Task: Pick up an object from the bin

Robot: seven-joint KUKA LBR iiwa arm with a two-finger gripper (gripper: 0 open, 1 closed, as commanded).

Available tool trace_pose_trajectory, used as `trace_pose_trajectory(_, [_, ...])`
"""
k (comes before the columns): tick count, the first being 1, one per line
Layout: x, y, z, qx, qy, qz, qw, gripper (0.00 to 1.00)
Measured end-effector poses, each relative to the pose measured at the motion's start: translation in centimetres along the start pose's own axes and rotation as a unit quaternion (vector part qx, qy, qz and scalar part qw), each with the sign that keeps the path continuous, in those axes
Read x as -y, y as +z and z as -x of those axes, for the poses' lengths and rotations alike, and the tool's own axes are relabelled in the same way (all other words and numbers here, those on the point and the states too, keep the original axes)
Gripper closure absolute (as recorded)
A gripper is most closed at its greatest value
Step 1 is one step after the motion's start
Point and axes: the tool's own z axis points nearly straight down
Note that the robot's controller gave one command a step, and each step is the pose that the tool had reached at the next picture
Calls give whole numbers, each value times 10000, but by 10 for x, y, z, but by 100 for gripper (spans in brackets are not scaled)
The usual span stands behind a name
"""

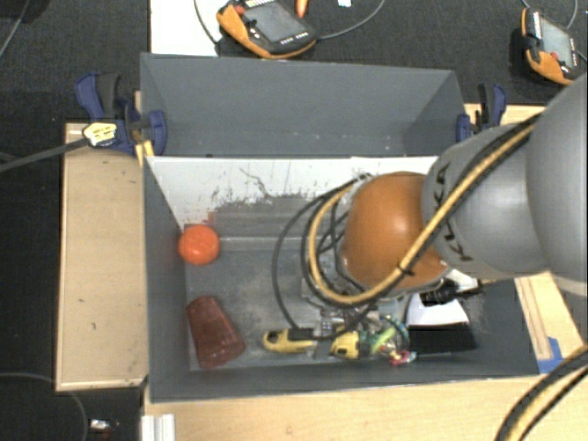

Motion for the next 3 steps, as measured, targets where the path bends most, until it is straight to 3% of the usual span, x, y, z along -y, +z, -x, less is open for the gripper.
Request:
trace_pose_trajectory(1, [-7, 8, -8, -37, -1030, -28, 9947, 0])
trace_pose_trajectory(2, [8, 37, -5, 16, -575, 15, 9983, 0])
trace_pose_trajectory(3, [39, 38, -2, -23, -1438, -10, 9896, 100])
